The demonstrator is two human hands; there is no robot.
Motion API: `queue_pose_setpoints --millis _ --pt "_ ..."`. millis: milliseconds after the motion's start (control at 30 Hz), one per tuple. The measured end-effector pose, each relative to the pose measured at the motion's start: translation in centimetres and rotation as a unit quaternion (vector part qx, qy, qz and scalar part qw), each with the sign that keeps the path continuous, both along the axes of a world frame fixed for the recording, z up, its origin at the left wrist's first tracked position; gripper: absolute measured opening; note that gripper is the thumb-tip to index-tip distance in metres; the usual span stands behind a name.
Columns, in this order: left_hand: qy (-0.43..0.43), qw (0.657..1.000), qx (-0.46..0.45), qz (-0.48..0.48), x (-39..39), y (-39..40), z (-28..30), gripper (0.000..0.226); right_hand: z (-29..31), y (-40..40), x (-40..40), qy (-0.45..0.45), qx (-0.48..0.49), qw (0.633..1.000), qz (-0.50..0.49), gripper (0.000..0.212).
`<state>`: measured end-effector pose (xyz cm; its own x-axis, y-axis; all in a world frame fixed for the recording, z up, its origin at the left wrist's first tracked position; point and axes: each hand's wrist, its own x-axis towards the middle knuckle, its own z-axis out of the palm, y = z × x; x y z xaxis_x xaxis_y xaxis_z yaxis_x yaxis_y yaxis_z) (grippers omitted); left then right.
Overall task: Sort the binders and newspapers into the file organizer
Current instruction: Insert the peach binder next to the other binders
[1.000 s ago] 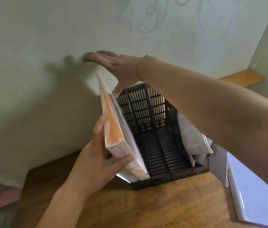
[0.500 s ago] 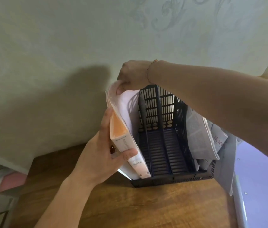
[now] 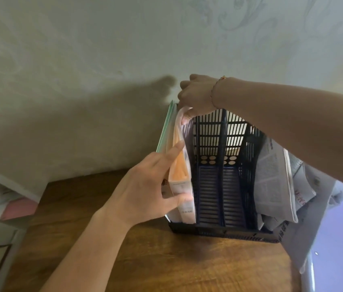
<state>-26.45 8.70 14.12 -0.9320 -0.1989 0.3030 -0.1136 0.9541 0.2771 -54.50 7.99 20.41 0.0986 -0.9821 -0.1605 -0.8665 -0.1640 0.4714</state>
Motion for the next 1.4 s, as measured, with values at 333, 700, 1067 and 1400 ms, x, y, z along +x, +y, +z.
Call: queue_pose_setpoints --millis 333,700,1067,1400 --pt "0.031 0.994 0.105 -0.011 0.0 0.8 -0.4 0.093 -0.7 0.2 -0.1 0.016 0.062 0.997 -0.052 0.058" --pt "0.087 0.991 0.080 -0.056 0.6 -0.3 -0.6 0.084 1.7 2.4 2.8 -0.103 -0.007 0.993 -0.052 0.043" --pt "0.081 0.991 -0.002 -0.108 0.0 -0.9 0.0 0.060 -11.4 19.2 22.1 -0.480 -0.263 0.767 -0.334 0.021" --pt "0.094 0.984 0.031 -0.146 -0.4 -1.1 -1.6 0.054 -25.4 14.3 21.9 -0.410 -0.332 0.716 -0.457 0.047"
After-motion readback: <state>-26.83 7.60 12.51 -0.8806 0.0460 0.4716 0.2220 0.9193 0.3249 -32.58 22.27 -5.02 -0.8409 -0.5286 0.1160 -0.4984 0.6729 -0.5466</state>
